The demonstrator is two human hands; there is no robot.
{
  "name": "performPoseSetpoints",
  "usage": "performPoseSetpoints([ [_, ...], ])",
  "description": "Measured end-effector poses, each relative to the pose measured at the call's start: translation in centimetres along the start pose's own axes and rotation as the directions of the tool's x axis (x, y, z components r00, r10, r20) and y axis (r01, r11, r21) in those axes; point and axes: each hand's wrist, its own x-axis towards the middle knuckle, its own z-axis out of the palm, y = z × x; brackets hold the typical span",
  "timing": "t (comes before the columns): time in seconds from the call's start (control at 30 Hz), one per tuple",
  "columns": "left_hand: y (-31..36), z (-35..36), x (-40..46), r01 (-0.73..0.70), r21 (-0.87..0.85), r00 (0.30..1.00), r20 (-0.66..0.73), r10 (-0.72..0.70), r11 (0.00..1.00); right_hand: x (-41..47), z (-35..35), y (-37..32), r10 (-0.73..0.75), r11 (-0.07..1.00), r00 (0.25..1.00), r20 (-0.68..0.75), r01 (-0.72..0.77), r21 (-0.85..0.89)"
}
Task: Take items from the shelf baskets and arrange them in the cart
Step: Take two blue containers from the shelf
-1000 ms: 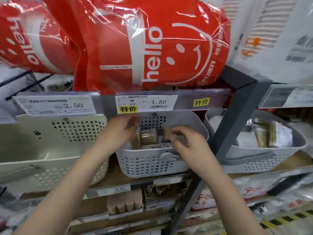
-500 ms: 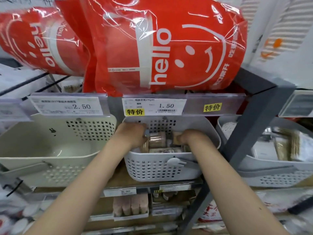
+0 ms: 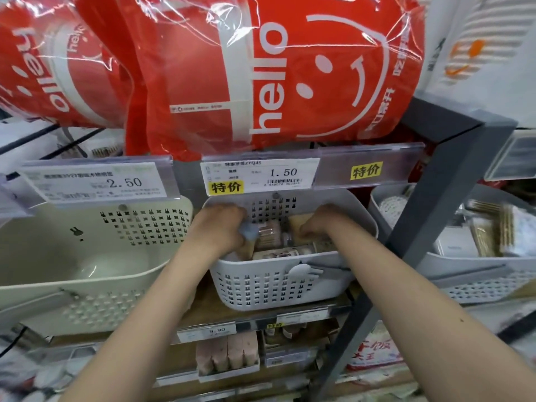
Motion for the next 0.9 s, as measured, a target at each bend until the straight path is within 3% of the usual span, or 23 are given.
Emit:
performPoseSetpoints([
  [0.23, -0.1, 0.0, -0.1, -0.023, -0.164, 0.998, -0.066, 0.013, 0.986, 0.2, 0.3, 0.2, -0.001, 0.959, 0.990, -0.139, 0.040, 0.280],
  [0.3, -0.1, 0.0, -0.2, -0.023, -0.239, 0.994, -0.112, -0.004, 0.971, -0.1, 0.4, 0.1, -0.023, 0.954, 0.978, -0.207, 0.084, 0.289],
  [0.53, 0.1, -0.7, -1.4, -0.119, -0.582, 0.954, -0.290, -0.069, 0.804, -1.8, 0.2, -0.4, -0.107, 0.908, 0.914, -0.392, 0.250, 0.336],
  [0.7, 0.7, -1.9, -3.9, -0.163, -0.673, 0.895, -0.408, -0.179, 0.721, -5.4, 0.7, 0.3, -0.241, 0.816, 0.763, -0.599, 0.494, 0.300],
  [0.9, 3.0, -2.7, -10.3, -0.272, -0.732, 0.824, -0.513, -0.242, 0.625, -10.7, 2.7, 1.9, -0.398, 0.588, 0.624, -0.672, 0.736, 0.335],
])
